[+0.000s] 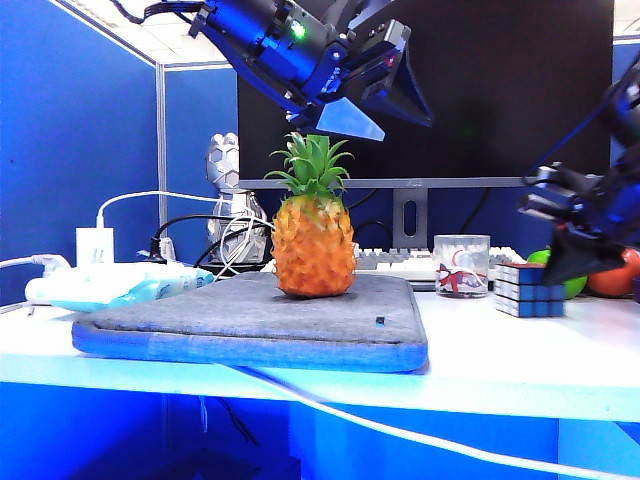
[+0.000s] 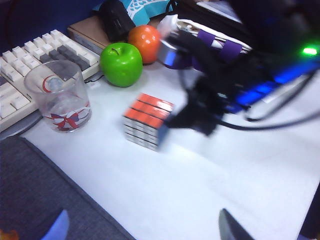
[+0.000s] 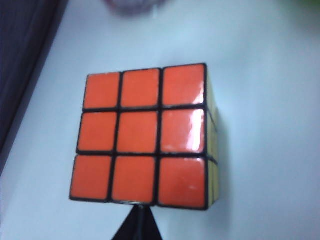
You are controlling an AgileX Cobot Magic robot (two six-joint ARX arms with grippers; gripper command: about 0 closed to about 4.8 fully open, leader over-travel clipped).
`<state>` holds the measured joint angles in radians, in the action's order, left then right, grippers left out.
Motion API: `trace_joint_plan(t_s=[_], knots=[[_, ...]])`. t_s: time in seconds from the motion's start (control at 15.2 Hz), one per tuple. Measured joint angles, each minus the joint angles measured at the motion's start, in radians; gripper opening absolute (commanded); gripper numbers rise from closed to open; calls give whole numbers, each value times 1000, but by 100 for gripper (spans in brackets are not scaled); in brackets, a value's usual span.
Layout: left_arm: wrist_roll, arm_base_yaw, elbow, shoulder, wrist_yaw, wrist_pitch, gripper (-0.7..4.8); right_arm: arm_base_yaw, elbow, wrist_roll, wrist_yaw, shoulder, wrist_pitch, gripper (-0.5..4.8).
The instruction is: Rotate the Rubik's Cube so that its red face is facing towards you.
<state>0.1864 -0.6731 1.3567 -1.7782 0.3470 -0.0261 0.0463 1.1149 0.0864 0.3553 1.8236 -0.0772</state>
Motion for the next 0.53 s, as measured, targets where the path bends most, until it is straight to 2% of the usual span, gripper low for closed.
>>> trace_joint_plan(t_s=[0.13,0.53], knots=[[0,0,0,0,-5,0,398,0,115,-10,-28,87,-19,-1],[0,0,0,-3,-10,0,398,0,232,-39,-64,110,-80,-1]])
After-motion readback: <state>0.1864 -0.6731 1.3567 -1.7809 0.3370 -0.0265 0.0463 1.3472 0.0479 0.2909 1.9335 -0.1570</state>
